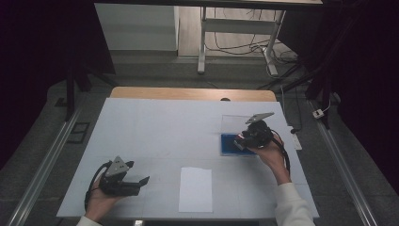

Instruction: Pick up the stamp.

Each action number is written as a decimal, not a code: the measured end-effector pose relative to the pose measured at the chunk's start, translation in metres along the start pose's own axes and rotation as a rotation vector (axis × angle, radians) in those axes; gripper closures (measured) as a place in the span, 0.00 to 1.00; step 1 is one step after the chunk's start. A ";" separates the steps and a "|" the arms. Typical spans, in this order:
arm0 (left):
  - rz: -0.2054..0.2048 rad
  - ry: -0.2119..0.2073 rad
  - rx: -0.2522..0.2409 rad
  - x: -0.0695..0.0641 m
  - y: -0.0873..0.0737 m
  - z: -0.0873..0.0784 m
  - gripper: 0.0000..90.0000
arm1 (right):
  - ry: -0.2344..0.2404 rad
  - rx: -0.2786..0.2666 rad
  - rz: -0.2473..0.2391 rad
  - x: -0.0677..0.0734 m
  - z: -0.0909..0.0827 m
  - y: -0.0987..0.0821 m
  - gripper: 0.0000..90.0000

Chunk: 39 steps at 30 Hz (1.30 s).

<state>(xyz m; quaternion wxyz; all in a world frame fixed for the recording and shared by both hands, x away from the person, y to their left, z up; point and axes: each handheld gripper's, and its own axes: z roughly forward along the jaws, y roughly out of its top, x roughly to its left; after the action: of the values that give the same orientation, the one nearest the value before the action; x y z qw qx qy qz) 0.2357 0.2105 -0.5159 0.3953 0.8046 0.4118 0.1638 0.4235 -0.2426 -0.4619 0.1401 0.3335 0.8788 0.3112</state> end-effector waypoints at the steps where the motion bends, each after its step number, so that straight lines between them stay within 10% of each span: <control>1: 0.001 0.001 -0.001 0.000 0.000 0.000 0.19 | -0.005 0.008 -0.002 0.000 0.001 0.000 0.61; 39: 0.006 0.006 0.002 0.000 -0.001 -0.001 0.19 | -0.018 -0.015 -0.021 0.004 -0.008 0.003 0.78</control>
<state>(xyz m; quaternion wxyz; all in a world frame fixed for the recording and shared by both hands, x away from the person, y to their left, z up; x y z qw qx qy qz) 0.2349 0.2109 -0.5161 0.3928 0.8058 0.4105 0.1668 0.4185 -0.2416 -0.4541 0.1535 0.3261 0.8786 0.3134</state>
